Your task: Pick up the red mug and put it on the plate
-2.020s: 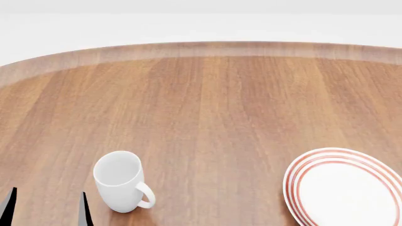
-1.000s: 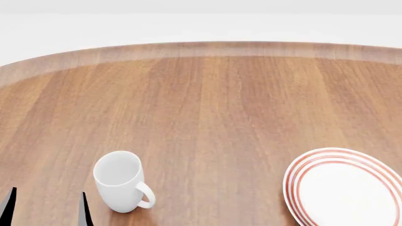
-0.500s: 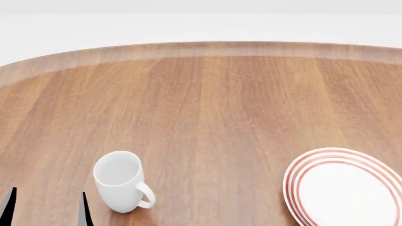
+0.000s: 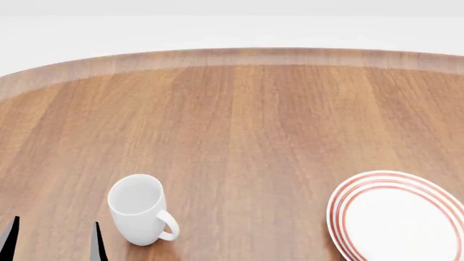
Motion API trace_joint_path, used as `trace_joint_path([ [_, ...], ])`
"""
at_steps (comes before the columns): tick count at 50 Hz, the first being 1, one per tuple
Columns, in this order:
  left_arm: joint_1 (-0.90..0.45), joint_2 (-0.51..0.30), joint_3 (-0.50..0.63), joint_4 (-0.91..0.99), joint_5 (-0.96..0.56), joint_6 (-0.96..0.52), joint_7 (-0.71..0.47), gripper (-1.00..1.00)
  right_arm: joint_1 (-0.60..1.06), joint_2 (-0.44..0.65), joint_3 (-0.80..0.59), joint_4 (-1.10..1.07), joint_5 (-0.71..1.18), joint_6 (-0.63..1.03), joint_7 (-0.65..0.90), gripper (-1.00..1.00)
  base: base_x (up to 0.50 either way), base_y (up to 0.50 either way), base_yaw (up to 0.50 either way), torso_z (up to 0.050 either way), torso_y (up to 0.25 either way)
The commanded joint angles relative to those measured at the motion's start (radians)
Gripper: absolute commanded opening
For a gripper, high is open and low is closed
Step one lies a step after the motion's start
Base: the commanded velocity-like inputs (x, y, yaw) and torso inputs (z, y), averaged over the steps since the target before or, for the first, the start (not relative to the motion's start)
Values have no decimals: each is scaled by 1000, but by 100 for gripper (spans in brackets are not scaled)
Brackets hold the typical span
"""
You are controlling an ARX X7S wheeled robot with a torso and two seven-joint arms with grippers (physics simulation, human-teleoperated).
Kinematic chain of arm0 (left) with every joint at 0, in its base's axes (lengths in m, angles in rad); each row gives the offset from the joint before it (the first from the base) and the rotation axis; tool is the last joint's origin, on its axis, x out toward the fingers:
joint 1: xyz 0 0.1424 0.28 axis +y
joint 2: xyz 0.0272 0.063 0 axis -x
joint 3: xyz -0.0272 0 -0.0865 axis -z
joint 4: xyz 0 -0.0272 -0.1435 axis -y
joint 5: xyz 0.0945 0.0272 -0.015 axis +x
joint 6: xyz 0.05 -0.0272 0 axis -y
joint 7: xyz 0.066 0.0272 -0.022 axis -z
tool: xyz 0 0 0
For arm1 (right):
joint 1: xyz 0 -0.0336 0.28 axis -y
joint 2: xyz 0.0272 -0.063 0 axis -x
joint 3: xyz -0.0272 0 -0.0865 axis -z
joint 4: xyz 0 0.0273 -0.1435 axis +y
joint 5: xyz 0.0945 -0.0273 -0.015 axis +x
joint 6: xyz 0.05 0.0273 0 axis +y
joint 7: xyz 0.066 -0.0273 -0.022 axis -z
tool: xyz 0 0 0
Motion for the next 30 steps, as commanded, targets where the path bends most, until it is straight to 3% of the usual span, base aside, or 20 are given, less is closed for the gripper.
trace_joint_path([
  [1, -1, -2, 3, 0, 0, 1, -2, 100, 13, -15, -7, 59, 13, -33, -15, 100, 0, 0, 0, 0, 0],
  [30, -5, -5, 9, -6, 5, 12, -11, 100, 44, -42, -16, 155, 33, -72, -34, 100, 0, 0, 0, 0, 0],
])
